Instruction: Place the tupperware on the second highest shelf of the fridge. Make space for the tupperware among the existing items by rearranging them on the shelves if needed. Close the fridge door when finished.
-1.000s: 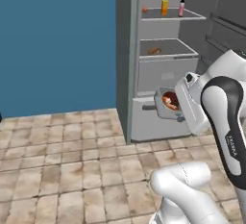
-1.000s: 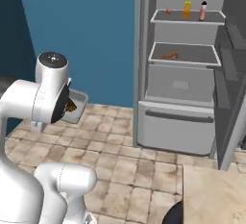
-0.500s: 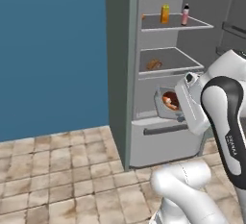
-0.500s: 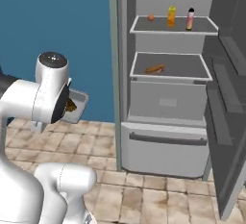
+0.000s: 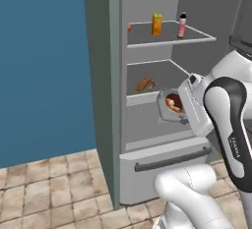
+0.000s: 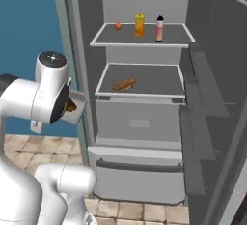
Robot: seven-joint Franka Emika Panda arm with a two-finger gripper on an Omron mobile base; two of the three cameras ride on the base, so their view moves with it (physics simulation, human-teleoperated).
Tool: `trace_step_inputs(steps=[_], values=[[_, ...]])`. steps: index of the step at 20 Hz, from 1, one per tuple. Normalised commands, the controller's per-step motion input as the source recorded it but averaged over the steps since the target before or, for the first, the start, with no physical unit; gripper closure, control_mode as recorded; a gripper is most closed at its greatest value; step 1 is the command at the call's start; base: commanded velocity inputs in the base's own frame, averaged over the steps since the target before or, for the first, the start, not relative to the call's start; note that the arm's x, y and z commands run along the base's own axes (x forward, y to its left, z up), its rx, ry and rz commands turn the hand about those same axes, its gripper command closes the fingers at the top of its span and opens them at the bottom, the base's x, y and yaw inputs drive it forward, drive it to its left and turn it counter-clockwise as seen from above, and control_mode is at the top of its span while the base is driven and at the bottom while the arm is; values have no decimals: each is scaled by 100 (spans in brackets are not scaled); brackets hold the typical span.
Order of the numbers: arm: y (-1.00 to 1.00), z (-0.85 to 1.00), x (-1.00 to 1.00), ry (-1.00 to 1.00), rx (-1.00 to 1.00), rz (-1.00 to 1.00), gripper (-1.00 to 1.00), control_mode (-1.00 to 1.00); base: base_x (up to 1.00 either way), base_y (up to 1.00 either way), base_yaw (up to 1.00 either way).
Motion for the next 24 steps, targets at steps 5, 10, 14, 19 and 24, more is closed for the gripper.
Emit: trace_step_inputs(steps=[5, 10, 14, 19, 24], values=[[0, 0, 0, 0, 0, 0, 100, 100, 45, -71, -4], [0, 0, 0, 0, 0, 0, 100, 100, 78, -6, 0], [0, 0, 0, 0, 0, 0, 100, 100, 97, 17, 0], [0, 0, 0, 0, 0, 0, 100, 100, 36, -14, -5], [-31, -62, 0, 6, -6, -6, 100, -100, 0, -6, -1]])
